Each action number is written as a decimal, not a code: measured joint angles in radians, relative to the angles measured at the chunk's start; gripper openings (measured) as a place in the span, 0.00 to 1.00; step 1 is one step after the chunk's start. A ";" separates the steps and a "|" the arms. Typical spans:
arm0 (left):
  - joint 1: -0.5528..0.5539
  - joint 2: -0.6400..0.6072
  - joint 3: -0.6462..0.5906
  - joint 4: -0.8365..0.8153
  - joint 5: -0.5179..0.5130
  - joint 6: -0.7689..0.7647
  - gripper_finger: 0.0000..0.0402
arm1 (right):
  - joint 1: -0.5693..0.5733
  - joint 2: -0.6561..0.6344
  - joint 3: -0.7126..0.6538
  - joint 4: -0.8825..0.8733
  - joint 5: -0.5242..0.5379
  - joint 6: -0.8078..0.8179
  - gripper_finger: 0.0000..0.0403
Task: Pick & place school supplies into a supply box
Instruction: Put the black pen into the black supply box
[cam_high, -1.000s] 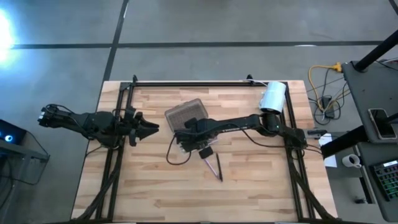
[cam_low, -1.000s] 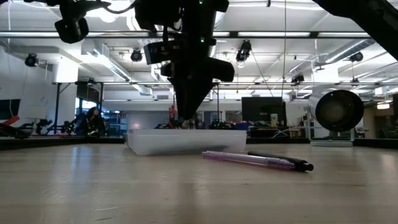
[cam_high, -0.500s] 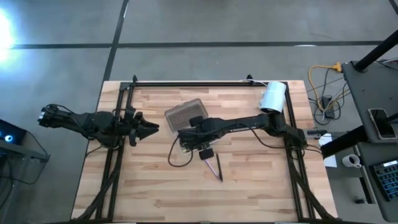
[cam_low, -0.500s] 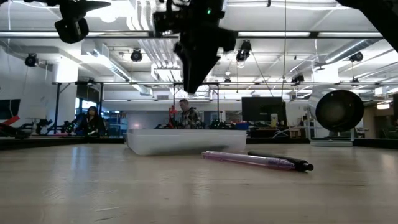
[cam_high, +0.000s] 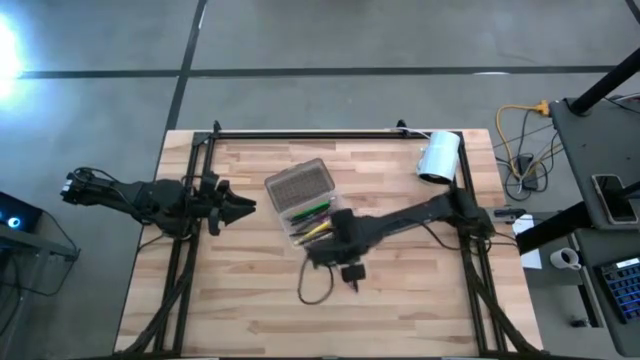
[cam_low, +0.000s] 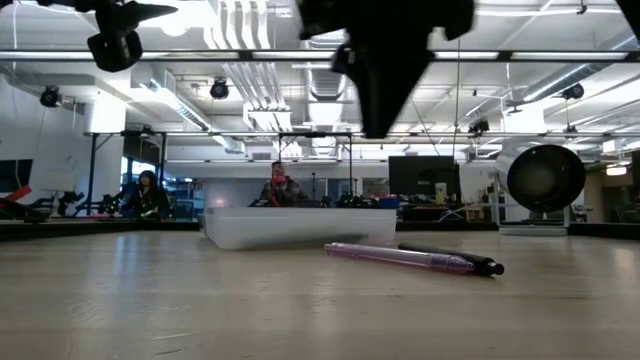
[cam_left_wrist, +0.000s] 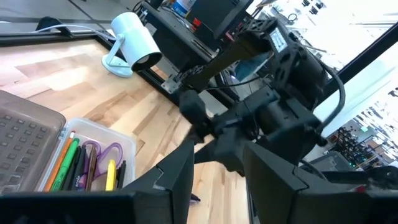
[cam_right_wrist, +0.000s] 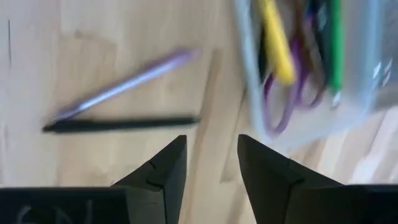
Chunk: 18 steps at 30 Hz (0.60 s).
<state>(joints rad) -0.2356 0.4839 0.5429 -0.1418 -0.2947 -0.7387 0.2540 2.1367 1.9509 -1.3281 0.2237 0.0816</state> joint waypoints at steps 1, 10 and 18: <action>0.000 0.000 -0.001 0.000 0.000 0.000 0.30 | 0.014 -0.015 -0.032 0.001 0.000 0.039 0.33; 0.000 0.000 -0.008 0.000 0.000 0.000 0.30 | 0.115 -0.171 -0.320 0.128 -0.061 0.835 0.34; 0.000 0.000 -0.010 0.000 0.000 0.000 0.30 | 0.118 -0.197 -0.504 0.353 -0.264 1.399 0.33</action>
<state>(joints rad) -0.2356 0.4839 0.5331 -0.1417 -0.2947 -0.7387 0.3717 1.9400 1.4473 -0.9746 -0.0401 1.4801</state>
